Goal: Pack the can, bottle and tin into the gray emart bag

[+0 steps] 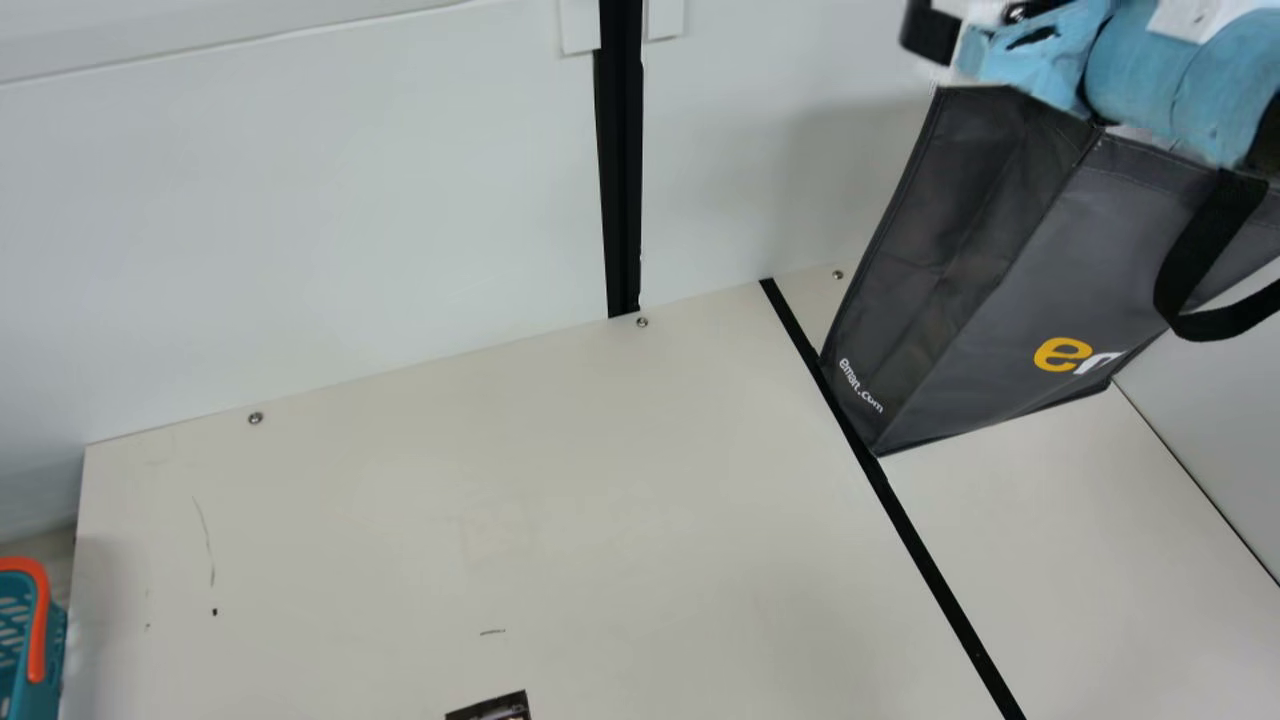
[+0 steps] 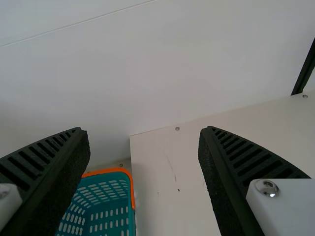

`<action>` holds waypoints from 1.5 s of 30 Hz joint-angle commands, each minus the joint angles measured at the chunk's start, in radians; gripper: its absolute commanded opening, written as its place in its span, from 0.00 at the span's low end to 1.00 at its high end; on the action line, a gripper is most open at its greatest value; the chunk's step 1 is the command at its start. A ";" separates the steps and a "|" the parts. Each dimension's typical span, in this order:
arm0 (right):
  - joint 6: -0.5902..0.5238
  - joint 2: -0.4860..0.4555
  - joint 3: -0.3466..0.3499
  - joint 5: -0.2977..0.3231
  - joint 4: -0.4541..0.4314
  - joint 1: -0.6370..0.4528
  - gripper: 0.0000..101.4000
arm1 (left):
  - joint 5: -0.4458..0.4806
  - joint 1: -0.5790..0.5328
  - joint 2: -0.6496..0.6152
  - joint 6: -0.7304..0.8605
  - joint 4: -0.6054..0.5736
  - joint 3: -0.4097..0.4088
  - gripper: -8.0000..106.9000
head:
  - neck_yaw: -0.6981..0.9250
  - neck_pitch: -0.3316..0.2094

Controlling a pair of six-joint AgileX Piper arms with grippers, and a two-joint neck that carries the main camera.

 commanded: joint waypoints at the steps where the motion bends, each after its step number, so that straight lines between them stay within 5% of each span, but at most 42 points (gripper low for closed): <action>1: 0.000 -0.023 0.045 -0.001 -0.006 0.020 0.90 | 0.000 0.000 0.000 0.000 0.000 0.000 0.85 | -0.001 -0.023; 36: -0.004 -0.320 0.441 0.142 0.039 0.192 0.90 | 0.000 0.000 0.000 0.000 0.000 0.000 0.85 | -0.001 -0.023; 45: -0.003 -0.322 0.441 0.147 0.038 0.192 0.90 | 0.000 0.000 0.000 0.000 0.000 0.000 0.85 | -0.001 -0.023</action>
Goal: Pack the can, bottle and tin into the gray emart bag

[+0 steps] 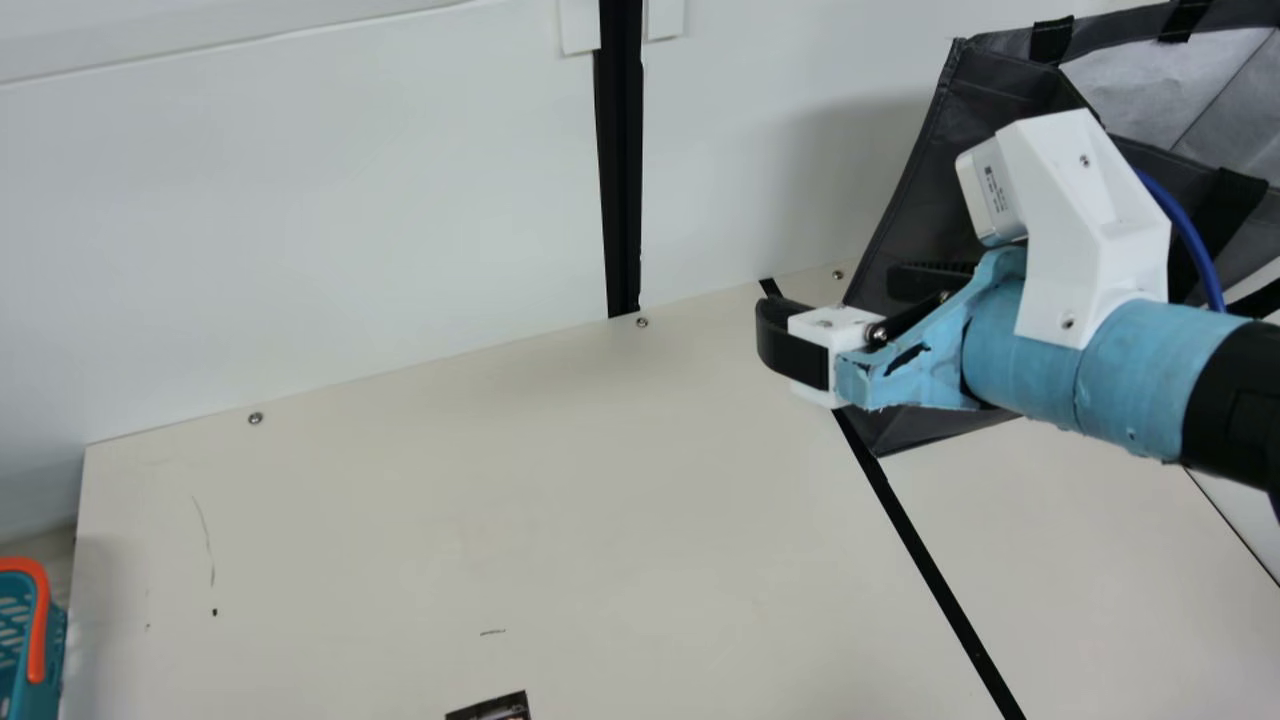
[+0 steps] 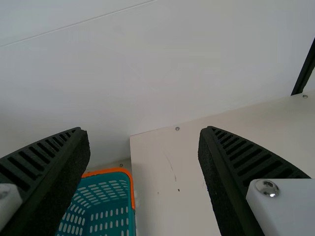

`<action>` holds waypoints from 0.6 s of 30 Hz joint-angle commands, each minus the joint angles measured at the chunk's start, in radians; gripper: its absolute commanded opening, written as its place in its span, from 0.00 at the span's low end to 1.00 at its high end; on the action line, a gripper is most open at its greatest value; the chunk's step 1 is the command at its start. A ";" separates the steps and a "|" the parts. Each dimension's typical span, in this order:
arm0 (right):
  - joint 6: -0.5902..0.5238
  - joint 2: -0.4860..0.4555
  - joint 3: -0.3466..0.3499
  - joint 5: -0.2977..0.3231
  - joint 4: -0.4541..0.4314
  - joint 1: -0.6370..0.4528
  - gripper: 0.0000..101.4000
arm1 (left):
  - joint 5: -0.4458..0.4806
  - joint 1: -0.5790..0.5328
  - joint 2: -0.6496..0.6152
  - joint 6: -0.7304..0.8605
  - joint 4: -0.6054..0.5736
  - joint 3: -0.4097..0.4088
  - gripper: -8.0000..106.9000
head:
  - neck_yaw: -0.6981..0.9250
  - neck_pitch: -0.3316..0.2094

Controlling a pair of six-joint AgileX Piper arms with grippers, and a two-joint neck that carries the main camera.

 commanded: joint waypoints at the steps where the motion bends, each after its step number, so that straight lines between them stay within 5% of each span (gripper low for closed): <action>1: 0.000 0.000 0.000 0.000 0.000 0.000 0.90 | 0.000 0.000 0.000 0.000 0.000 0.000 0.85 | -0.001 -0.023; 18: 0.000 0.000 0.000 0.000 0.000 0.000 0.90 | 0.000 0.000 0.000 0.000 0.000 0.000 0.85 | -0.001 -0.023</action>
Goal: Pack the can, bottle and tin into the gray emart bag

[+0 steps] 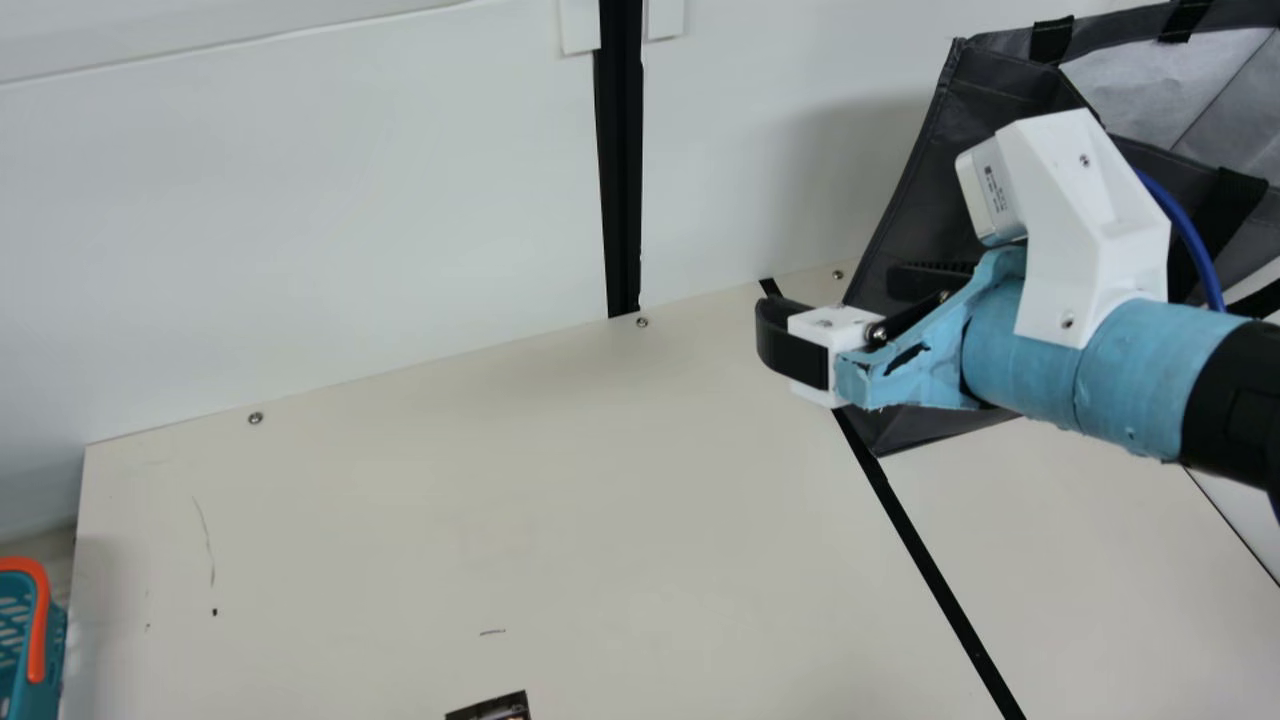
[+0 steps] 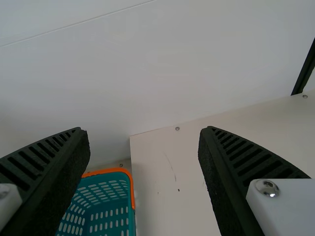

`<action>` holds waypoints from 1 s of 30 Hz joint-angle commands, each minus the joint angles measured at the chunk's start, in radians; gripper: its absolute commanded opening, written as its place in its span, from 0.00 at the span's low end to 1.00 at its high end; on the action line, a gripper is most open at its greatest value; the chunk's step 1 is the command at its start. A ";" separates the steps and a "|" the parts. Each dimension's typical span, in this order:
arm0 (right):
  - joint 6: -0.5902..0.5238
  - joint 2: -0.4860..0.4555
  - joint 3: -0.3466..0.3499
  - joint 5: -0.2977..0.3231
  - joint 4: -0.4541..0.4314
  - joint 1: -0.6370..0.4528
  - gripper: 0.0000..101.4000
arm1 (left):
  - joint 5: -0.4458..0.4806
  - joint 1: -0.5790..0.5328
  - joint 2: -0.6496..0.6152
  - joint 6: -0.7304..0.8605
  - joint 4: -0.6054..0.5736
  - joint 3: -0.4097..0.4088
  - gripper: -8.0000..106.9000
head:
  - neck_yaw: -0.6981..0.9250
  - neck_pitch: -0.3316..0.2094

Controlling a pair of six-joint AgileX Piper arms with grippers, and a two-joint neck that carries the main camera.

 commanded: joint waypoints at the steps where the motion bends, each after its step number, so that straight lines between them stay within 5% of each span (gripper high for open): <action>1: 0.000 0.000 0.000 0.000 0.000 0.000 0.90 | 0.000 0.000 0.000 0.000 0.000 0.000 0.85 | -0.001 -0.023; 30: 0.000 0.000 0.000 0.000 0.000 0.000 0.90 | 0.000 0.000 0.000 0.000 0.000 0.000 0.85 | -0.001 -0.023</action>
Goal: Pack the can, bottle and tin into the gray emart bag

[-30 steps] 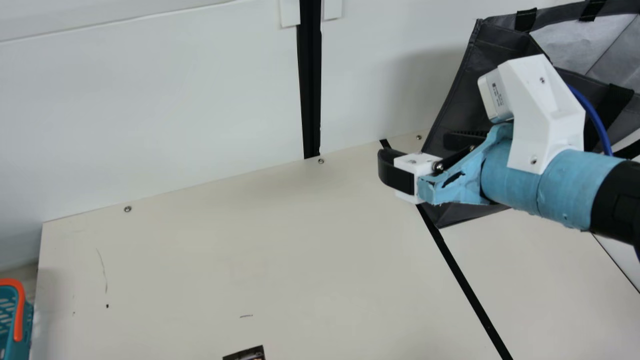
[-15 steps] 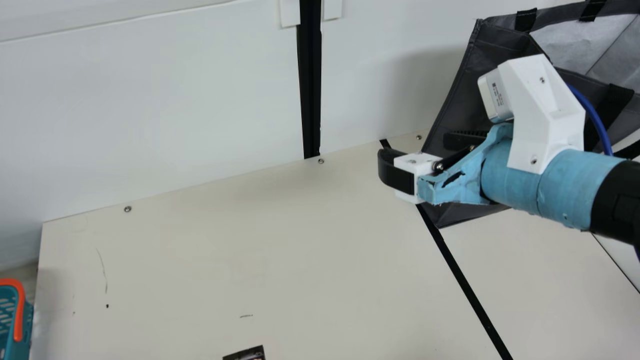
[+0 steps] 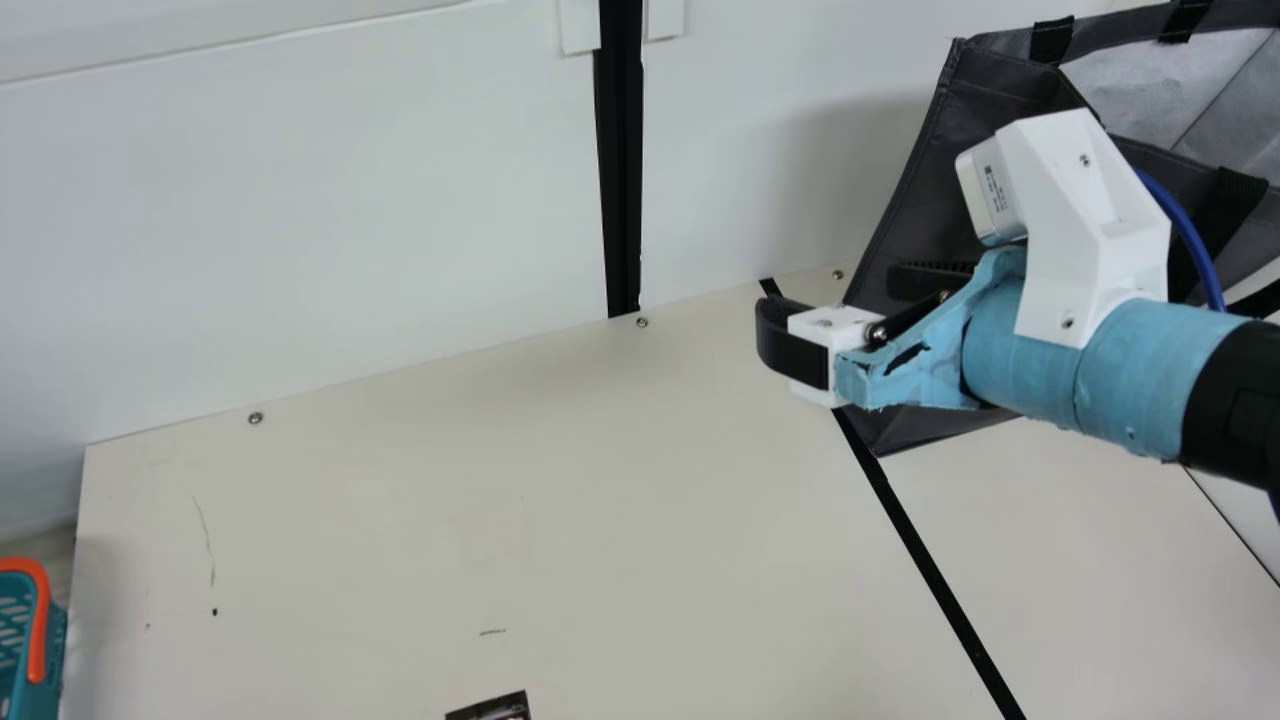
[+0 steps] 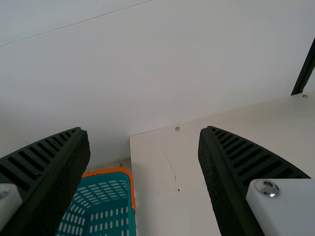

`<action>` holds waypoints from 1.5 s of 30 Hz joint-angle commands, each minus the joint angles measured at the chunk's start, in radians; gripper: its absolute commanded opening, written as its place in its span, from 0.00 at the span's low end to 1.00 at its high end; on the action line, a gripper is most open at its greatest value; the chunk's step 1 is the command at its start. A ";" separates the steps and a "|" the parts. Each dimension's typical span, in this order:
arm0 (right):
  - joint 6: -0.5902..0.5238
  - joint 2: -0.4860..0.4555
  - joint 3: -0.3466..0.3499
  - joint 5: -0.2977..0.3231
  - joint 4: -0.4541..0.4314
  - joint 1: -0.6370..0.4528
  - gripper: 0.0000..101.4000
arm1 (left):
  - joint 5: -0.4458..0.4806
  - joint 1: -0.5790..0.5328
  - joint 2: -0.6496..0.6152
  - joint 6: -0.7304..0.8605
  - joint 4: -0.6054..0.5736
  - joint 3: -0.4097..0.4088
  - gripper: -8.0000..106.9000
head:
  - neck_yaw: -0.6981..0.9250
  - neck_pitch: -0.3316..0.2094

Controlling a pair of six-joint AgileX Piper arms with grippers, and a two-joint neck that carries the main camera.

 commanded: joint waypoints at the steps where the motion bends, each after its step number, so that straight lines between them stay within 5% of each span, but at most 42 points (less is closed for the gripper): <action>1: 0.000 0.000 0.000 0.000 0.000 0.000 0.90 | 0.000 0.000 0.000 0.000 0.000 0.000 0.85 | -0.001 -0.023; 45: 0.000 0.000 0.000 0.000 0.000 0.000 0.90 | 0.000 0.000 0.000 0.000 0.000 0.000 0.85 | -0.001 -0.023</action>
